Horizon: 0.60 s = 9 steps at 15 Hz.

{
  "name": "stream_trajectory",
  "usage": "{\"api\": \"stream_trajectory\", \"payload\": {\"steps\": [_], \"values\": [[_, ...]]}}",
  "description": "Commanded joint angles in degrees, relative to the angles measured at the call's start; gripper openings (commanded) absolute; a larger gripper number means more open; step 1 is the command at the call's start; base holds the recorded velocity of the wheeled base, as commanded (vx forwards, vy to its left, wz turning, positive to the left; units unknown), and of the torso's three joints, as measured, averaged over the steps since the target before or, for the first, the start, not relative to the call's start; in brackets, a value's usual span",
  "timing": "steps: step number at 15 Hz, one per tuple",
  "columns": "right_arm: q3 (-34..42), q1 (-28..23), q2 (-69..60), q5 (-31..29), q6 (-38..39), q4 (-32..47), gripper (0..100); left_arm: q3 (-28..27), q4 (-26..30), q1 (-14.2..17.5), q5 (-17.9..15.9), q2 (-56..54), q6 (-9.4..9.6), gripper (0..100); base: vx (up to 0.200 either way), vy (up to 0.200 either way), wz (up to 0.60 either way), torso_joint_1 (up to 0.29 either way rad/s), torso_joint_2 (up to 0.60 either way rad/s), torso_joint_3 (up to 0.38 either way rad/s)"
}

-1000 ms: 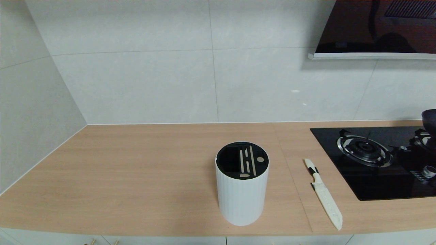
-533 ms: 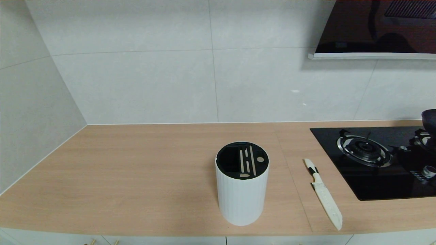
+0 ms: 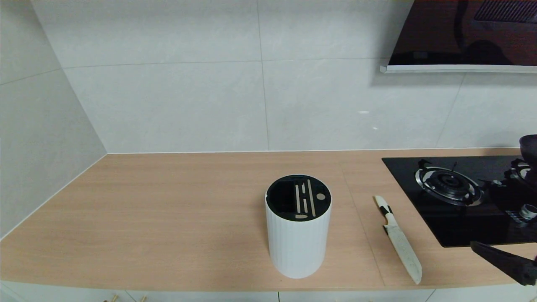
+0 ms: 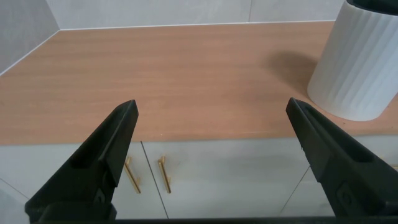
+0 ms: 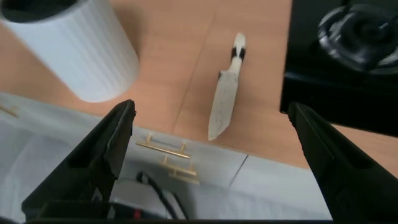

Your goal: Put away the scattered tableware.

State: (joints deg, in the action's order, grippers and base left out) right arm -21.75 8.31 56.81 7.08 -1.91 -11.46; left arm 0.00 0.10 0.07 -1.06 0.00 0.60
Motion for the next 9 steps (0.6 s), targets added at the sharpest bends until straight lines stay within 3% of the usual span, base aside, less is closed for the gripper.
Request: {"api": "stream_trajectory", "payload": {"steps": [1,4,9], "values": [[-3.13,4.52,18.43,-1.9,-0.02,-4.54,100,0.0,-0.01,0.01,0.01,0.09,0.02,100,0.0,0.0,0.0,0.0,0.0,0.0],[-6.73,5.4,29.06,-1.81,0.24,-5.68,100,0.0,-0.01,0.01,0.01,0.09,0.02,100,0.0,0.0,0.0,0.0,0.0,0.0],[-7.61,5.31,45.14,-6.29,-0.02,-19.13,100,0.0,-0.01,0.01,0.01,0.09,0.02,100,0.0,0.0,0.0,0.0,0.0,0.0]]}}
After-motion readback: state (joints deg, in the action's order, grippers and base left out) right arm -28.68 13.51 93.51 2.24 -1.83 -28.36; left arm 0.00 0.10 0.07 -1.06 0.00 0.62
